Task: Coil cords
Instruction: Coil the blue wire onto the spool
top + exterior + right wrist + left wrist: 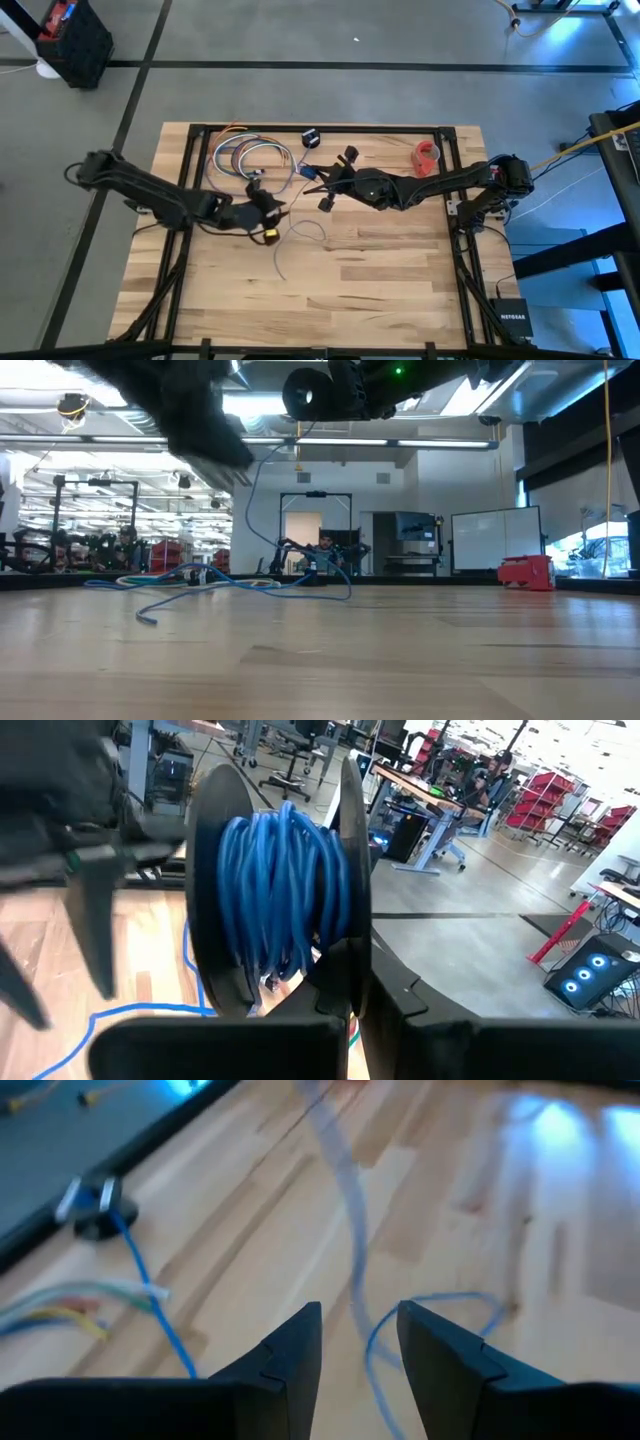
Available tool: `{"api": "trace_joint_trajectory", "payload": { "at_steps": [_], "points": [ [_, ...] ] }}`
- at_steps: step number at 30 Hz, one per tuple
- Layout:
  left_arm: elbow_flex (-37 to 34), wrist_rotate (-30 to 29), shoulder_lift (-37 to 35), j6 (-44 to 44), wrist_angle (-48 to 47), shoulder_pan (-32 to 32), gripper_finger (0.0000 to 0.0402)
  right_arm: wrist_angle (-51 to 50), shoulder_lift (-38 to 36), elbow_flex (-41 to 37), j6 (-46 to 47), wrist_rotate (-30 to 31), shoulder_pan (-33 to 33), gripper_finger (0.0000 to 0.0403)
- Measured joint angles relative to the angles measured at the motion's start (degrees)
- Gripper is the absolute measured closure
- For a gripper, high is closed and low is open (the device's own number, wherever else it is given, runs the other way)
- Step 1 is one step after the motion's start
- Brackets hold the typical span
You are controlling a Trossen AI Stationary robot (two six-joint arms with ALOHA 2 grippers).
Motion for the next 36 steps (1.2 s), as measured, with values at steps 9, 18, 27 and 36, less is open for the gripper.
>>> {"api": "trace_joint_trajectory", "payload": {
  "at_steps": [9,18,27,36],
  "points": [
    [-3.5,0.8,4.1,-3.1,7.4,1.4,0.0274,-0.2,0.0,0.0,-0.2,0.0,0.0,0.0391],
    [-3.5,3.5,7.6,-1.1,11.0,2.8,0.0274,-0.4,0.0,0.0,-0.2,0.0,0.0,0.0391],
    [-3.5,3.4,7.5,1.7,9.8,2.6,0.0391,-0.5,0.0,0.0,-0.2,0.0,0.0,0.0391],
    [-0.2,-4.0,-1.0,0.5,-10.6,2.8,0.0398,0.0,0.0,0.0,-0.2,-2.4,0.0,0.0391]
  ]
}}
